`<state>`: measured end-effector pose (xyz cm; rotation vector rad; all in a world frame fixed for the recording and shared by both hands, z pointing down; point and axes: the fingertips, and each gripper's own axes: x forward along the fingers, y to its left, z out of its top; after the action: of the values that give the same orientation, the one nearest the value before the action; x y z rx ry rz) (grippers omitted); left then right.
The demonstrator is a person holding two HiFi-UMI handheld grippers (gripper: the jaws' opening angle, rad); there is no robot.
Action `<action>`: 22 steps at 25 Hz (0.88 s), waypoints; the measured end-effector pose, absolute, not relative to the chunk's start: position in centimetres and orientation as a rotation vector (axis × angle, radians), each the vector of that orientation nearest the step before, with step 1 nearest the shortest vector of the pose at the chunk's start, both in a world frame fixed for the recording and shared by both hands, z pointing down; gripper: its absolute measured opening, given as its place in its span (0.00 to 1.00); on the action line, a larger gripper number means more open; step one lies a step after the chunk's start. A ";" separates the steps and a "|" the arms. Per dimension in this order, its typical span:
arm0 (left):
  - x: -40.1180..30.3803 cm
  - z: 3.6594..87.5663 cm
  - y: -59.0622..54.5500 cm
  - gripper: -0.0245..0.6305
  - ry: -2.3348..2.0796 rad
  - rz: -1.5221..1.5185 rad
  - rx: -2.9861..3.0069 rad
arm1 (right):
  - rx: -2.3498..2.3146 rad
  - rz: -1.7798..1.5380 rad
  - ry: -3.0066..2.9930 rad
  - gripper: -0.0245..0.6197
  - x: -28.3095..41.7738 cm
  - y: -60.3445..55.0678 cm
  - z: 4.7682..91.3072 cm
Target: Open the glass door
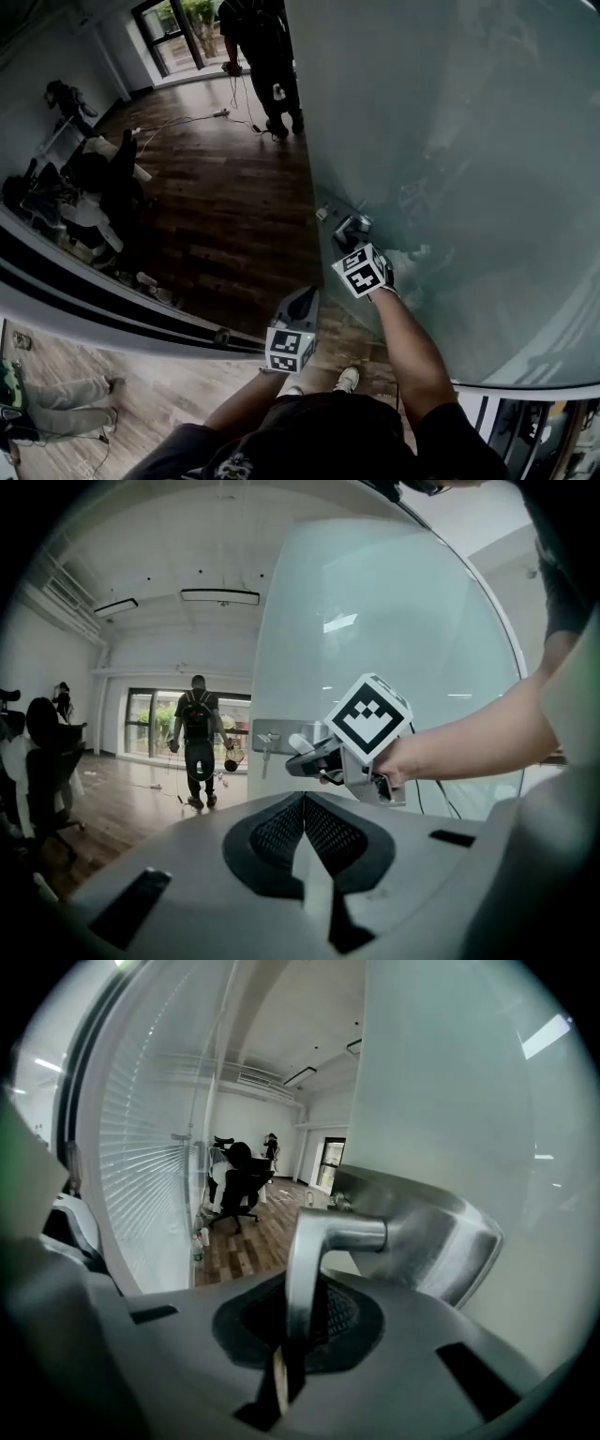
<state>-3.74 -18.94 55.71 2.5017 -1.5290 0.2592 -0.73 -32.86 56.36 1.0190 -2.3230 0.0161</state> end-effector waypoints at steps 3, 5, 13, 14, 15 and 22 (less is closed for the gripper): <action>-1.4 56.0 -21.8 0.05 -1.574 0.255 2.474 | 1.062 0.025 -2.314 0.06 2.3 -36.7 56.7; 0.0 55.7 -23.0 0.05 -1.586 0.244 2.478 | 1.098 0.036 -2.301 0.06 4.3 -38.7 56.5; 5.0 57.4 -29.1 0.05 -1.539 0.212 2.418 | 1.199 0.108 -2.261 0.06 12.3 -48.0 57.0; 6.7 56.6 -30.4 0.05 -1.530 0.218 2.418 | 1.210 0.117 -2.256 0.06 14.3 -49.5 56.0; 8.2 55.9 -31.7 0.05 -1.519 0.223 2.421 | 1.222 0.124 -2.248 0.06 16.2 -51.0 55.0; 7.1 60.1 -40.4 0.05 -1.425 0.208 2.529 | 1.365 0.149 -2.178 0.06 19.1 -57.0 59.4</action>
<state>7.08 -40.41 60.05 2.5295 -1.4250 0.2080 19.09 -56.98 59.44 1.3646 -2.1784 0.1489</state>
